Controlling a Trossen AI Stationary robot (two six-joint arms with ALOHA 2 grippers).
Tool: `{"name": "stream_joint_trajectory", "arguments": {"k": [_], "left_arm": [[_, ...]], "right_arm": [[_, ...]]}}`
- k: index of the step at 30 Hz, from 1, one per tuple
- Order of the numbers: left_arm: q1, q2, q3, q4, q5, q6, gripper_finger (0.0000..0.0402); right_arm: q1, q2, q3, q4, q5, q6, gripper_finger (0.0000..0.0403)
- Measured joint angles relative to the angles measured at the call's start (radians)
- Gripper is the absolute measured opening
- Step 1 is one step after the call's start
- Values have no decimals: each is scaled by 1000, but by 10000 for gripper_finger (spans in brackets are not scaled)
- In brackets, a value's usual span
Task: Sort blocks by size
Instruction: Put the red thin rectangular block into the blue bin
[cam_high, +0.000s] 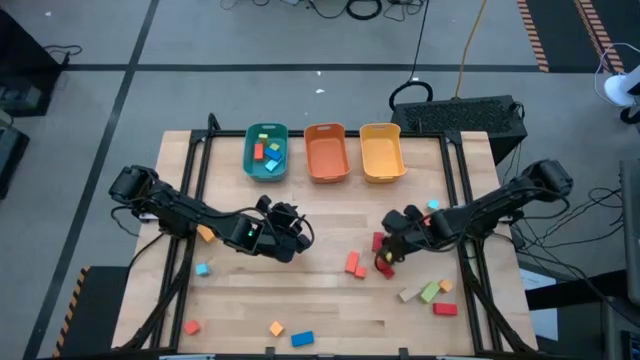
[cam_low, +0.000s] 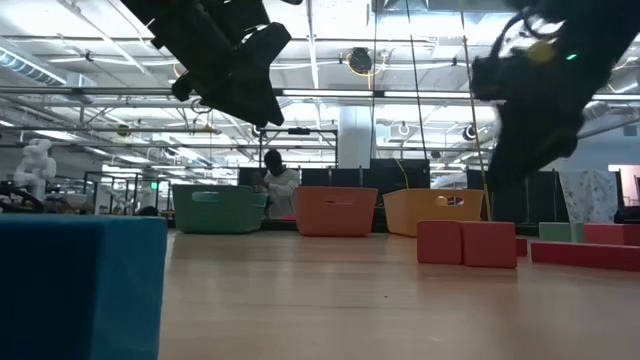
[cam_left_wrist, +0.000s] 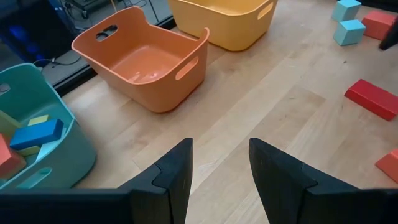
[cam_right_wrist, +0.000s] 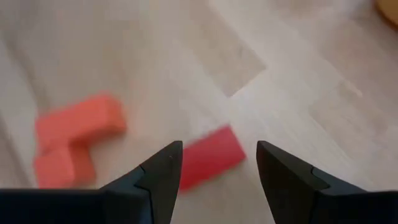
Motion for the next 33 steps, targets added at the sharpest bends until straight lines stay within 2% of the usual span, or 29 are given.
{"name": "stream_joint_trajectory", "arguments": {"k": [3,10,17,22,28,33], "left_arm": [[0,0,0,0,2,0,160],[-2,0,0,-2,25,5,160],[-2,0,0,-5,30,6,160],[-2,0,0,-4,30,5,160],[-2,0,0,-1,30,6,160],[1,0,0,-6,30,7,160]], "right_arm": [[-37,43,0,49,-14,62,194],[-71,178,0,85,-134,178,194],[-72,234,6,137,-135,201,194],[-110,231,2,138,-53,24,194],[-159,210,2,155,-77,-318,194],[-165,161,74,7,-90,-293,194]]}}
